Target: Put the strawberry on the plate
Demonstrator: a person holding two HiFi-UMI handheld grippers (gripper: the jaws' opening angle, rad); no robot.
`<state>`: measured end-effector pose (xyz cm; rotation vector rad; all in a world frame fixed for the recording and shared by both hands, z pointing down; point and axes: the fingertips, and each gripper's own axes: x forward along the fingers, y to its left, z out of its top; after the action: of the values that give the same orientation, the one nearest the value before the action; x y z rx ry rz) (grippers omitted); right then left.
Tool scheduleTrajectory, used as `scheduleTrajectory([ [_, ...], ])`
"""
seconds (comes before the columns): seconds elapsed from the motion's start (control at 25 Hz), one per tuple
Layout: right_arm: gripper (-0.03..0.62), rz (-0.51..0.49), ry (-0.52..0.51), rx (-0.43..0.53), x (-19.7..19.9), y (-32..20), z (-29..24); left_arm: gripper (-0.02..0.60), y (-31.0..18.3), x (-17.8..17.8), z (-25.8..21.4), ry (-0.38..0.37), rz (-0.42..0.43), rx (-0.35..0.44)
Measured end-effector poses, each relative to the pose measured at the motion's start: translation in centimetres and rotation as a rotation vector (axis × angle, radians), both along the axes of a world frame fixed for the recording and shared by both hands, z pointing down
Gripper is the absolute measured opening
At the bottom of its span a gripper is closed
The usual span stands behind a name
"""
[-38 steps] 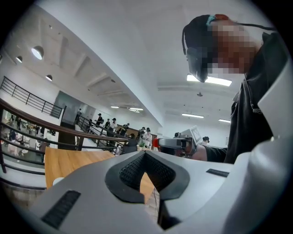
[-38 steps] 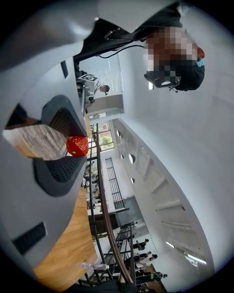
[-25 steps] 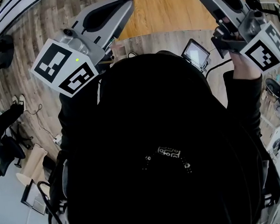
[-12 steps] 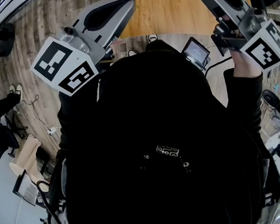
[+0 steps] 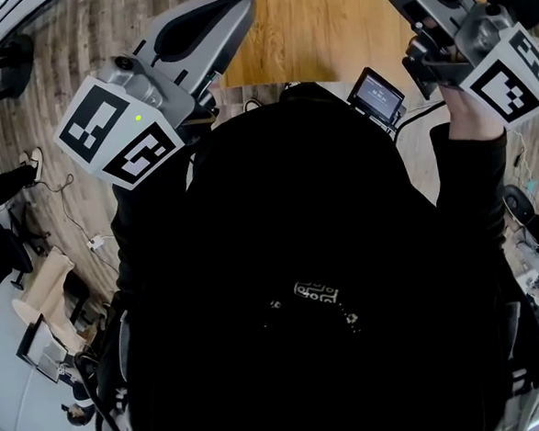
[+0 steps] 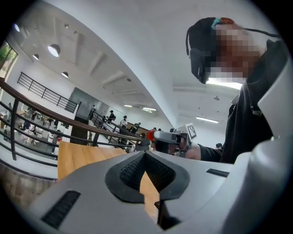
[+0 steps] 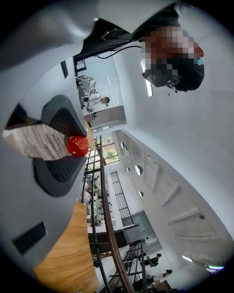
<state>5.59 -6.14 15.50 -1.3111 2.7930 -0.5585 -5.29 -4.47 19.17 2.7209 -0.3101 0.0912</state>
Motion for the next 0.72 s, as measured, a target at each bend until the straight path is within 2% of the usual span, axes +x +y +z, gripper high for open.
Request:
scheduleTrajectory([
  [0.2,0.141,-0.002,-0.024,-0.023,0.5,0.8,0.4,0.000,1.0,0.5,0.1,-0.010,-0.001,-0.028],
  [0.36,0.141,-0.007,-0.040,-0.023,2.8,0.1,1.3,0.000,0.2,2.7,1.1,-0.032,-0.006,-0.034],
  [0.48,0.141,-0.011,-0.050,-0.024,3.3,0.4,0.1,0.000,0.8,3.5,-0.5,-0.042,-0.003,-0.035],
  [0.6,0.141,-0.025,-0.062,-0.036,3.1,-2.1,0.3,0.000,-1.2,3.4,-0.5,-0.056,-0.011,-0.047],
  [0.72,0.141,-0.042,-0.087,-0.059,6.1,-6.0,3.1,0.000,-4.6,6.6,2.0,-0.083,-0.022,-0.075],
])
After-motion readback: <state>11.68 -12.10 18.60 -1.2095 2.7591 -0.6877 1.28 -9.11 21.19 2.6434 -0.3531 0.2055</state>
